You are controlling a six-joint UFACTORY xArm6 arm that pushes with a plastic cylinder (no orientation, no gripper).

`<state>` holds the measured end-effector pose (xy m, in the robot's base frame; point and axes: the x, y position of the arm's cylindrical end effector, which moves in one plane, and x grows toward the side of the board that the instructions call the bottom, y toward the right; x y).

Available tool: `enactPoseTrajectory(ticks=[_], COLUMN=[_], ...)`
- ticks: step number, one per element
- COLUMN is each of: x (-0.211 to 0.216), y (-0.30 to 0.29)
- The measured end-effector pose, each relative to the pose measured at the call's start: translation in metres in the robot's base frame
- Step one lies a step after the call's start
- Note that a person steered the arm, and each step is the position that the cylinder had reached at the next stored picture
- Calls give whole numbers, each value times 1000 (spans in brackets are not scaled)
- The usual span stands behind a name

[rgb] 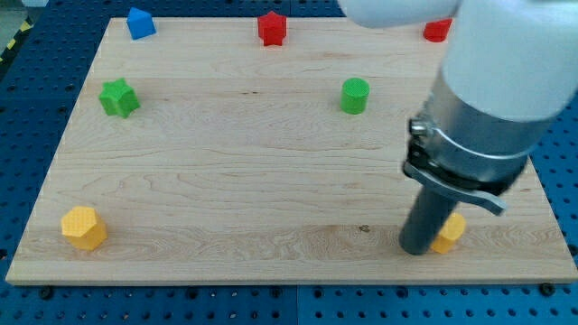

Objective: Push the yellow heart to the bottom right corner of the board

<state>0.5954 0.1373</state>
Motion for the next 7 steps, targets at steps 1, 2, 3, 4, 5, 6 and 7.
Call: enactPoseTrajectory(ticks=[1, 2, 3, 4, 5, 6, 7], x=[10, 12, 12, -12, -25, -6, 0], y=[30, 46, 13, -33, -20, 8, 38])
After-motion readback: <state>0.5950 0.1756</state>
